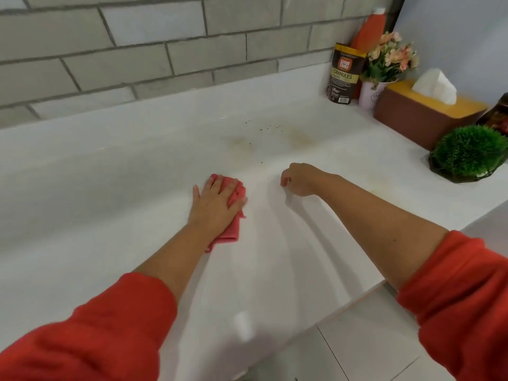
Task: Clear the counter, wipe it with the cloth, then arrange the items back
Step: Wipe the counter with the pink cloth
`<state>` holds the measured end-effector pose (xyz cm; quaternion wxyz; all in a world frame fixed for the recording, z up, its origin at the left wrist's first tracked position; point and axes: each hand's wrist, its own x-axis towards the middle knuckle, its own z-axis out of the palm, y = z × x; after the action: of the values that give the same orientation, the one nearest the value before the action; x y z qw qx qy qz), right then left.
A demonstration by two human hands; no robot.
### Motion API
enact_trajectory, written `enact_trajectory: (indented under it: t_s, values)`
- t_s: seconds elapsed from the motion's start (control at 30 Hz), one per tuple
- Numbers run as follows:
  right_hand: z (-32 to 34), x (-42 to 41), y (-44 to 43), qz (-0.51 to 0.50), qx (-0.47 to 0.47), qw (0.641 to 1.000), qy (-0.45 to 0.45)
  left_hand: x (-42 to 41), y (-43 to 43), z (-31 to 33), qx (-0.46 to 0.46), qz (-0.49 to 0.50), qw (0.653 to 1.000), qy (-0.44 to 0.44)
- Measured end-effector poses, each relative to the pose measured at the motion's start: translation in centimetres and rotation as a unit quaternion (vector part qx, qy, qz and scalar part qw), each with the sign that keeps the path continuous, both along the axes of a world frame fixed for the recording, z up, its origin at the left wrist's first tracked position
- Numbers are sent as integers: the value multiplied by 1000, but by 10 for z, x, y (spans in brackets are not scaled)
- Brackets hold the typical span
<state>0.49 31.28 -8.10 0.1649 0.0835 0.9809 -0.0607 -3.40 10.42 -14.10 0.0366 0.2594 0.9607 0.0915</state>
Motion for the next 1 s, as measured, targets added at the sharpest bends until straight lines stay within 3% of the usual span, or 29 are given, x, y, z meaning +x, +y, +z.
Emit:
enact_trajectory:
  t_s: [0.1, 0.27, 0.33, 0.5, 0.67, 0.8, 1.0]
  values:
    - [-6, -13, 3, -40, 2, 998, 46, 9, 39, -1, -19, 95, 995, 24]
    - [-25, -32, 3, -78, -57, 987, 127, 24, 34, -2, -5, -64, 998, 16]
    - [-37, -32, 2, -66, -74, 985, 141, 4, 18, -1, -24, -80, 996, 39]
    - [-60, -28, 2, -68, -88, 970, 217, -93, -21, -4, -58, 60, 995, 55]
    - [-64, -30, 3, -73, -89, 966, 233, -138, 1, 1, -22, 182, 983, 13]
    - [-68, -33, 5, -74, -92, 964, 237, -136, 48, 0, -13, 100, 995, 12]
    - [-68, -34, 6, -75, -97, 964, 237, -83, 72, 1, 3, -125, 992, 20]
